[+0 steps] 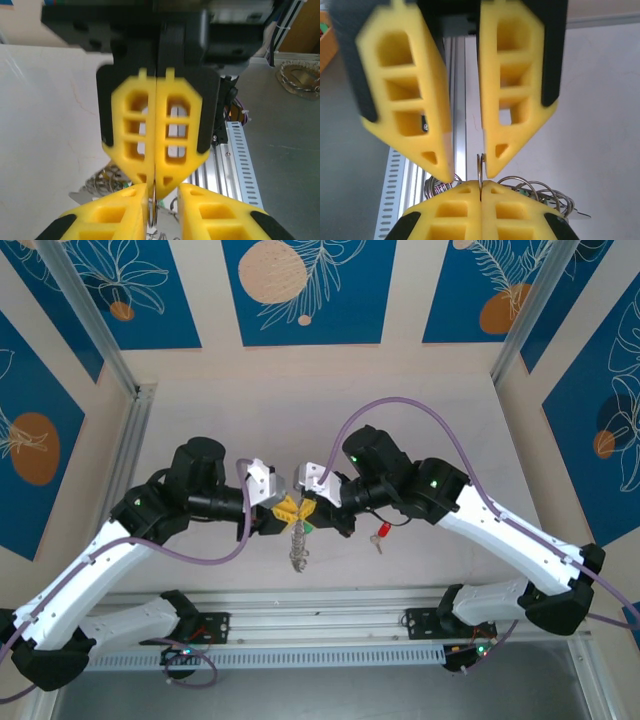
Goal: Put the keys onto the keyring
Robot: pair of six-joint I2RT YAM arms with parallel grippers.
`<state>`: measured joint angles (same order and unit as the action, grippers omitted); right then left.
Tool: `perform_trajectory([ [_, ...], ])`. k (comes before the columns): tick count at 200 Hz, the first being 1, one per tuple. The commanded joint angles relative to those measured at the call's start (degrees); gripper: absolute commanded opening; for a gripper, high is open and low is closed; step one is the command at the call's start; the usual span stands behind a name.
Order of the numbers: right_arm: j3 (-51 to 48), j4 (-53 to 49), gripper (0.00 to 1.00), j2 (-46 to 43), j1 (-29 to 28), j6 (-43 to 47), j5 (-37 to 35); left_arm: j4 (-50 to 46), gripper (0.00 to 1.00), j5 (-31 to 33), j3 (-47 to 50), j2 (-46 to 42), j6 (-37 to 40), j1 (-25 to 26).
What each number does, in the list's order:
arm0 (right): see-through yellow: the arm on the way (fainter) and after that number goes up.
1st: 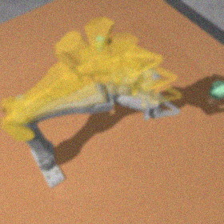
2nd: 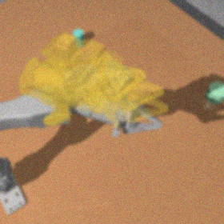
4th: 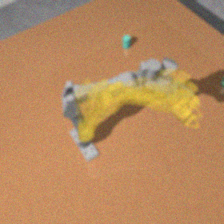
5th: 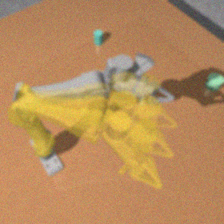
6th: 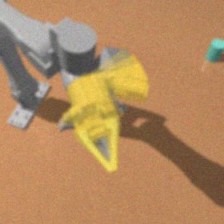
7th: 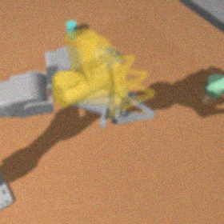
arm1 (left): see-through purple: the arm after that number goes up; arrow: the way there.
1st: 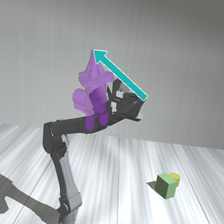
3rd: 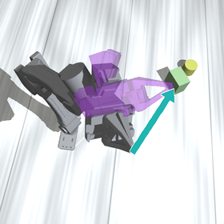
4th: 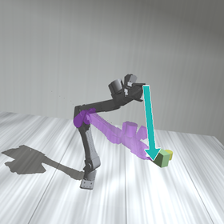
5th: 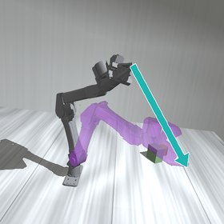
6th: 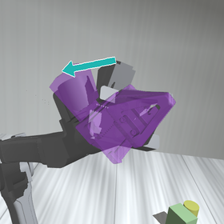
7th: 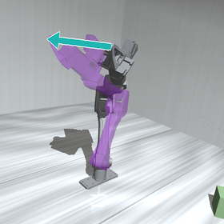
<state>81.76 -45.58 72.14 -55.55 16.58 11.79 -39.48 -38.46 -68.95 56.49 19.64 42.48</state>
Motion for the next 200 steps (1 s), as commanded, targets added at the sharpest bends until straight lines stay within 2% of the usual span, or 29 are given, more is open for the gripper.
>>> perform_trajectory([
  [1, 1.47, -0.88, 0.00, 0.02, -0.36, 1.02, -0.98, 1.47, 0.26, -1.45, -1.91, -0.34, 0.29, 0.41],
  [161, 1.47, 0.73, 0.00, -1.98, -0.08, 1.08, 1.74, -0.41, 0.27, 0.07, -1.79, 1.62, 1.49, 0.42],
  [200, 1.44, 0.88, 0.00, -2.09, 0.09, 1.22, 2.00, -0.68, 0.22, 0.58, -1.29, 1.78, 1.78, 0.47],
])
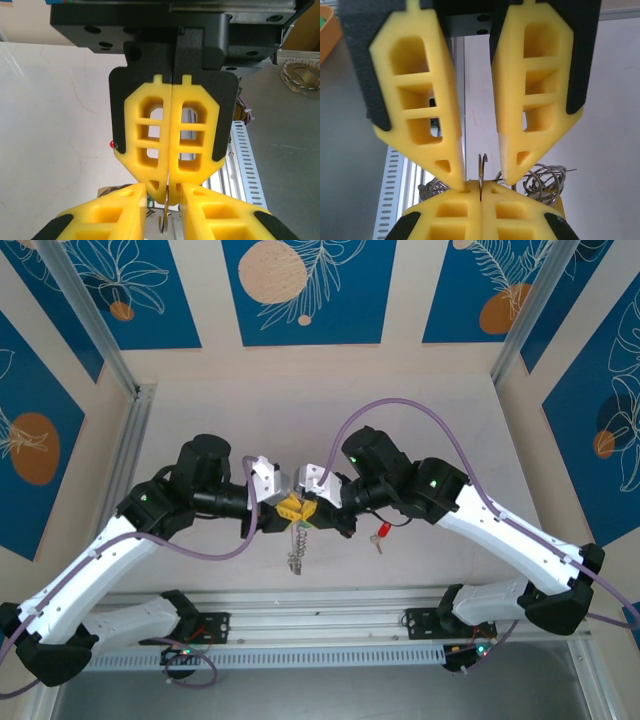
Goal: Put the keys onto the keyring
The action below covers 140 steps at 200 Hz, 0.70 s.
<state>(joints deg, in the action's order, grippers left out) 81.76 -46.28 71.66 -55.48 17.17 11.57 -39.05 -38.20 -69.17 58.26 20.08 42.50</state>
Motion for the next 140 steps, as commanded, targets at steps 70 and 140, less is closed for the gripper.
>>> perform_trajectory([
  [70, 1.25, 2.23, 0.00, -1.74, 0.11, 0.50, 2.62, -1.38, 0.00, -1.08, -0.99, 0.26, 1.51, 0.41],
  [140, -1.50, 5.98, 0.13, -3.25, 1.40, -0.60, 1.79, 1.16, 0.00, -3.38, 0.61, -2.04, 0.72, 0.42],
])
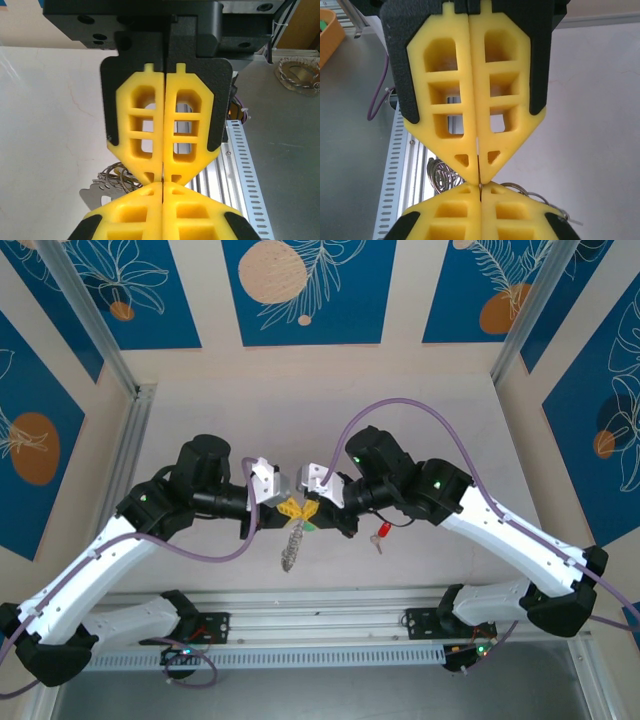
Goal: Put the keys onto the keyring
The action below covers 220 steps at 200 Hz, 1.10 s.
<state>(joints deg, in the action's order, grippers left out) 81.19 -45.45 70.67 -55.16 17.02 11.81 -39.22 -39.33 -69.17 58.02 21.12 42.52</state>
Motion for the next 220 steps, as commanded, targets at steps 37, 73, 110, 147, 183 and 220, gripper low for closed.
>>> perform_trajectory([
  [37, -3.44, 8.57, 0.23, -3.29, 3.54, -2.36, 3.98, 2.46, 0.00, -2.27, 1.32, -1.75, -1.26, 0.26],
  [73, -6.97, 11.20, 0.31, -6.70, 6.15, -5.47, 4.09, 5.14, 0.00, -2.07, 2.53, -2.68, -2.97, -0.13],
  [110, -13.52, 16.92, 0.37, -12.52, 9.95, -9.98, 5.97, 7.97, 0.00, -2.32, 3.99, -3.24, -5.03, -0.79],
  [147, -17.47, 19.50, 0.51, -13.85, 13.72, -13.77, 8.39, 11.92, 0.00, -2.53, 6.02, -4.57, -7.76, -1.36],
  [183, -23.56, 24.01, 0.62, -15.01, 17.61, -20.32, 12.15, 19.49, 0.00, -2.32, 10.07, -7.23, -11.37, -1.64],
  [220, -29.80, 28.09, 0.64, -19.37, 22.20, -25.70, 14.46, 22.07, 0.00, -1.65, 12.75, -9.42, -11.85, -1.91],
])
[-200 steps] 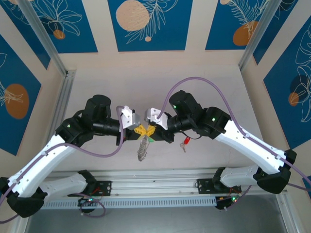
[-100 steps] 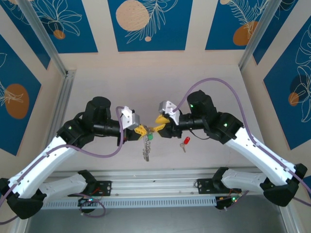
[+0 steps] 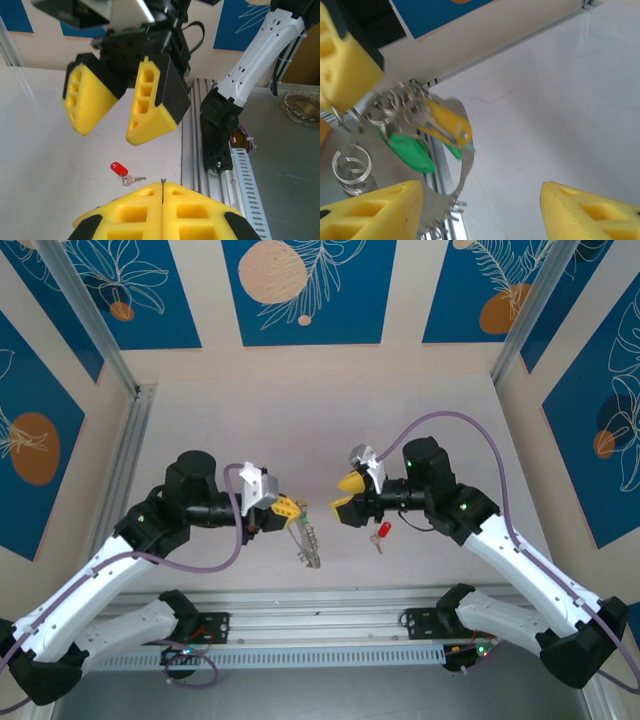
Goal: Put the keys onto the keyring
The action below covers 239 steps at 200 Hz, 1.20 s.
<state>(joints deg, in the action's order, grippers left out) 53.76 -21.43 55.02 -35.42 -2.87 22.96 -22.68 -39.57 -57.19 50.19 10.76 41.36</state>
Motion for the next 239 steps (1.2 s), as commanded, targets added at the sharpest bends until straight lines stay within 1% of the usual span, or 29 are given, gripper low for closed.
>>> perform_trajectory([
  [1, -2.49, 4.09, 0.64, -3.80, 2.64, -6.04, 3.27, 5.49, 0.00, -1.40, 0.81, -1.59, -1.38, -0.76],
  [17, -4.18, 2.94, 0.63, -3.64, 5.08, -9.55, 0.28, 5.70, 0.00, -0.72, 1.15, -1.57, -1.27, -0.79],
  [42, -5.44, -4.80, 0.60, -0.36, 7.63, -14.47, -9.75, 6.36, 0.00, 1.64, 1.73, -1.85, -1.27, -0.78],
  [70, -7.05, -12.64, 0.60, 1.80, 10.90, -20.84, -14.34, 2.91, 0.00, 7.28, 0.56, -2.03, -0.72, -0.79],
  [97, -9.56, -17.21, 0.59, 1.48, 10.96, -25.92, -17.69, -1.24, 0.00, 11.72, -0.37, -1.30, -0.18, -0.74],
  [112, -10.97, -18.79, 0.58, 1.30, 10.66, -27.69, -19.83, -2.71, 0.00, 12.35, -0.50, -0.35, -0.39, -0.71],
  [134, -12.91, -19.88, 0.57, 1.98, 10.21, -29.24, -22.32, -5.53, 0.00, 15.05, -1.32, 1.09, -0.80, -0.72],
  [163, -13.66, -18.80, 0.56, 4.44, 9.62, -30.28, -24.42, -7.96, 0.00, 17.87, -2.11, 3.44, -2.08, -0.71],
  [193, -13.22, -15.81, 0.55, 10.42, 7.88, -29.20, -24.68, -10.02, 0.00, 20.72, -2.79, 5.83, -2.02, -0.75],
  [219, -13.67, -12.75, 0.55, 13.69, 6.97, -27.82, -23.46, -10.52, 0.00, 20.73, -2.76, 7.81, -2.59, -0.87],
  [239, -15.29, -9.51, 0.55, 14.16, 7.35, -27.80, -20.36, -10.22, 0.00, 20.17, -2.57, 8.60, -2.71, -1.44],
])
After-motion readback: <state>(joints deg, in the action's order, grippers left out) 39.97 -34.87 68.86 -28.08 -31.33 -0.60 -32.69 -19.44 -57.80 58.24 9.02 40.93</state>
